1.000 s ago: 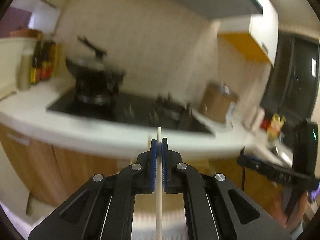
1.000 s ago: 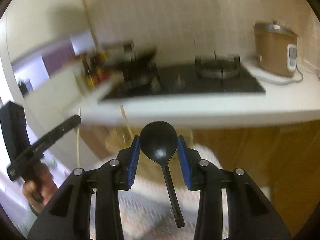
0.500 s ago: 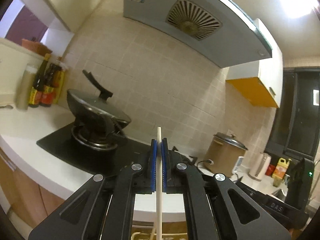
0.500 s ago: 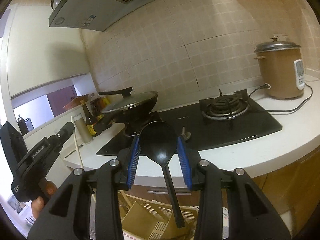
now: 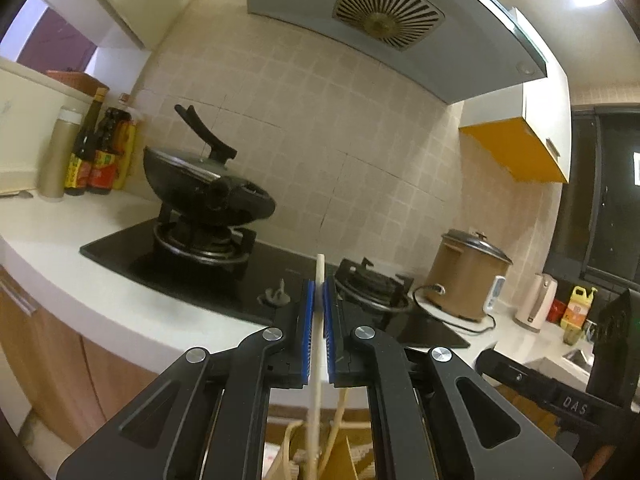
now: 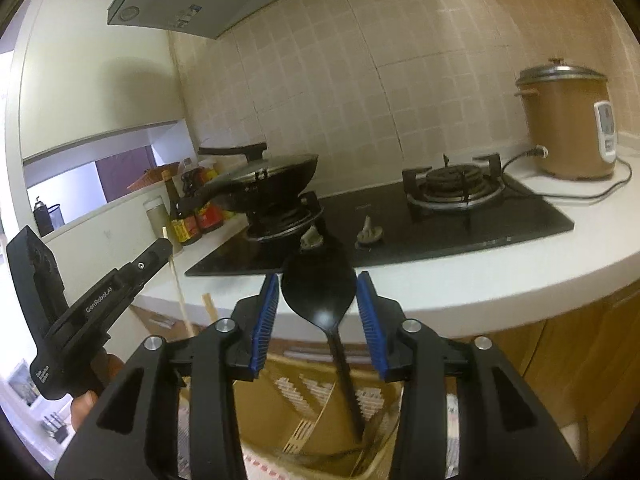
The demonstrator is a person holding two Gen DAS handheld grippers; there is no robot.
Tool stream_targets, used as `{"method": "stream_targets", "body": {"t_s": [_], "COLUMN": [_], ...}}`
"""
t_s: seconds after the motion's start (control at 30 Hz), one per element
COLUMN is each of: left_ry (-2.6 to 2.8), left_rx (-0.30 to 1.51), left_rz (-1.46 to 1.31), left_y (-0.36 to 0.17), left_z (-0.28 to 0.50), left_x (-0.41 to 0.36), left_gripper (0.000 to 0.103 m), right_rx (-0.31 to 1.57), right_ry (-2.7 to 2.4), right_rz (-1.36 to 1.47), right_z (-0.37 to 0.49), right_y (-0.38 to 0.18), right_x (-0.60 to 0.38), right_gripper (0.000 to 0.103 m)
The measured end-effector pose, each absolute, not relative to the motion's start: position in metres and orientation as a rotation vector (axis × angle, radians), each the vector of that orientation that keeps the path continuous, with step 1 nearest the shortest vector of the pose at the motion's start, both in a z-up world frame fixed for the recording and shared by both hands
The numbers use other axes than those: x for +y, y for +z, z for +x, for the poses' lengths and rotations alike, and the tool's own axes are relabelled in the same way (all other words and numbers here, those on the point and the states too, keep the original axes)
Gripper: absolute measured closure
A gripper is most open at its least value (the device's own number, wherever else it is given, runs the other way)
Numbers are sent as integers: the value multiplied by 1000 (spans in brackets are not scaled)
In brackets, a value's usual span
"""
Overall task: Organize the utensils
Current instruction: 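Lift the chopstick and black spoon over the caddy and lower them in, then grasp a wooden chopstick with the left tool while the right tool grasps a clear spoon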
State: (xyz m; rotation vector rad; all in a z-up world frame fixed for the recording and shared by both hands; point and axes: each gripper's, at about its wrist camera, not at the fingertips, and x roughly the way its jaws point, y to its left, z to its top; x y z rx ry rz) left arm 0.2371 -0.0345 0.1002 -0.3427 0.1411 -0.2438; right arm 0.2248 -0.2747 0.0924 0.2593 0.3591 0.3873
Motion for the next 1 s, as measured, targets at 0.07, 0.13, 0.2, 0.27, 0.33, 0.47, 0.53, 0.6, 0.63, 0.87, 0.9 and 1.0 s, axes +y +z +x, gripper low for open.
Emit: {"method": "stream_targets", "body": {"t_s": [0.07,0.13,0.2,0.27,0.33,0.47,0.53,0.6,0.63,0.87,0.9,1.0], "left_ry": [-268,-276,-295,-303,-315,-339,-358,-389,-390,-425,-419,-412], "left_rx": [177,209,271,336,405,602,716,848,881,1096,1112,1150], "left_rz": [-346,-339,-337,-332,-330,-312,-310,-292,-278,-194,-180,-157], "left_y": [101,102,103,104,104,96,84,63,56,-14,-22,-40], "left_z": [232,226,217,209,201,184,179,173,171,147,144,139], "left_x": [-30,-27,-20,-17,-12,-5,-5,-8,-10,-35,-40,-50], "left_gripper": [77,77,77,74,74,73,73,73,73,73,73,73], "right_rx": [371,382,401,428,480,653,764,873,922,1091,1105,1151], "right_ry": [386,382,380,366,361,338,304,296,295,273,271,222], "right_rz": [247,239,236,231,230,253,259,280,300,321,322,297], "right_z": [216,208,196,187,175,157,153,153,152,148,148,154], "right_y": [93,95,97,99,101,95,84,68,59,11,8,-5], "right_x": [-274,-275,-277,-279,-281,-283,-281,-280,-281,-276,-274,-270], "right_gripper": [59,57,57,57,57,57,57,57,57,57,57,57]}}
